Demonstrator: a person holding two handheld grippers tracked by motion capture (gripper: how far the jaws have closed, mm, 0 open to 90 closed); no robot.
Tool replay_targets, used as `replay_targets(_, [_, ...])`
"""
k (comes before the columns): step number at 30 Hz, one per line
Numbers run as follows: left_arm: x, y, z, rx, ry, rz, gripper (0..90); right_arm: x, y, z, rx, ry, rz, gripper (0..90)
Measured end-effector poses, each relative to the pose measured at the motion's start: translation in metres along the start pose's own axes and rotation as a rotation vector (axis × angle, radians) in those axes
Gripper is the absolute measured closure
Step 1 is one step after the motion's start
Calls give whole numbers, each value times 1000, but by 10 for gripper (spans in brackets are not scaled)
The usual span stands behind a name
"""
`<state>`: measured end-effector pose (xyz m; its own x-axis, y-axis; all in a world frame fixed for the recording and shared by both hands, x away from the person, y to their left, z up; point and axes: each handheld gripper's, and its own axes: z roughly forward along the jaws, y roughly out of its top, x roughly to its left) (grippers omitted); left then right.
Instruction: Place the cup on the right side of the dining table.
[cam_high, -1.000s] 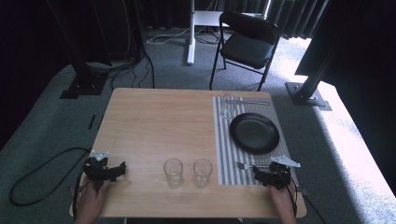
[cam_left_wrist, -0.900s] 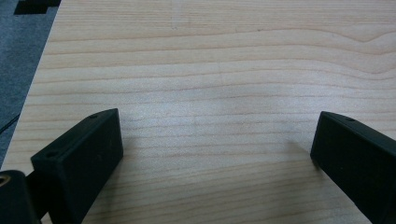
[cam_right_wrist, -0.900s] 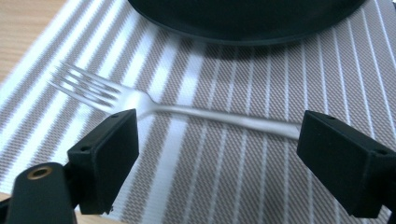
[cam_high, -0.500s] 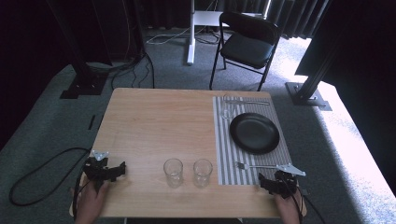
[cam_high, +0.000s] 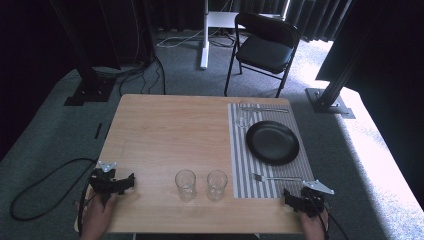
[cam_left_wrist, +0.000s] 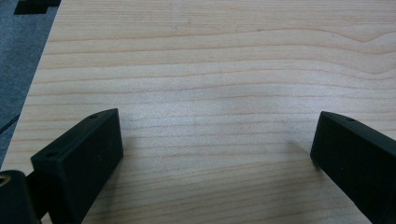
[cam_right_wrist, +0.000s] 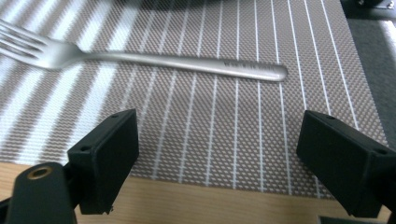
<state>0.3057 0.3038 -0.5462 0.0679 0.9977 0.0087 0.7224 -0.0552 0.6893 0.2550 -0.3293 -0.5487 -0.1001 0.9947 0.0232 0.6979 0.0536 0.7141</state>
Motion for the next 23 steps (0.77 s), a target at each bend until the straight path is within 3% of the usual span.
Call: replay_targets(23, [0,0,0,0,0,0,26,0,-2,1,-18,-4,-2,121])
